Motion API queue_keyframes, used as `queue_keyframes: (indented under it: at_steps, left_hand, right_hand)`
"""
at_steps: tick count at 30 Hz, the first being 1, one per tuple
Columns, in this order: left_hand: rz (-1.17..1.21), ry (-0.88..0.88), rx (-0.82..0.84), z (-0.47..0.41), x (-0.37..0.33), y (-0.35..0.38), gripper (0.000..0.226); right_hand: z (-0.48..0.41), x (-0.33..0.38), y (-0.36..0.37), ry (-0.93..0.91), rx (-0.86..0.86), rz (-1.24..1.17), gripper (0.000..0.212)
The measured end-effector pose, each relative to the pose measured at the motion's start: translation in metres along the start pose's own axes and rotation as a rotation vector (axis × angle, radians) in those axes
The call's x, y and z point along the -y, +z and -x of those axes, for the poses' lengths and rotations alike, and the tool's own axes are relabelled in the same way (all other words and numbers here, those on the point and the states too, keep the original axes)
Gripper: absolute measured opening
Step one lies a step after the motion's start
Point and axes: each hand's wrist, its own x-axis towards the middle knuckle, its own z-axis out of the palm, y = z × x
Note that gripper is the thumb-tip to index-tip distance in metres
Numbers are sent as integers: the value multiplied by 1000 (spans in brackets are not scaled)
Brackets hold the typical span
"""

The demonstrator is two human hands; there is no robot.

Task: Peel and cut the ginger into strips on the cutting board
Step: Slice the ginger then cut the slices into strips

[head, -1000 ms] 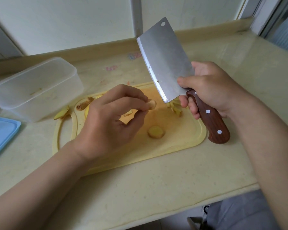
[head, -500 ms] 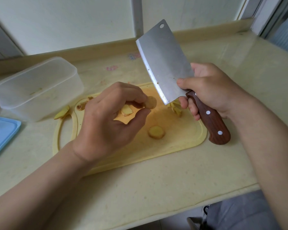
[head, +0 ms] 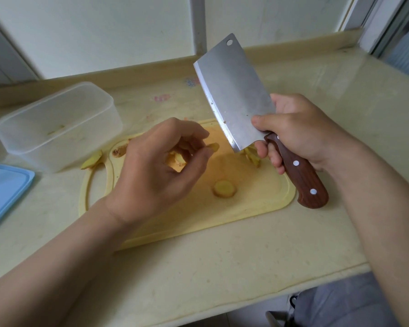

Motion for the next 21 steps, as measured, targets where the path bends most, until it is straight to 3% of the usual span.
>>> queue_keyframes:
  at_steps: [6, 12, 14, 18, 21]
  left_hand:
    - [-52, -117, -33, -29, 12, -33, 11]
    - [16, -578, -276, -22, 41, -88, 13]
    - [-86, -663, -245, -9, 48, -94, 15]
    - [-341, -647, -100, 12, 58, -97, 16]
    - [-546, -520, 0, 17, 64, -96, 13]
  right_hand:
    - [3, 0, 4, 18, 61, 0, 16]
    - [6, 3, 10, 34, 92, -19, 9]
    - [8, 4, 11, 44, 97, -29, 10]
    - [9, 5, 13, 51, 94, -24, 12]
    - [11, 6, 14, 47, 89, -26, 12]
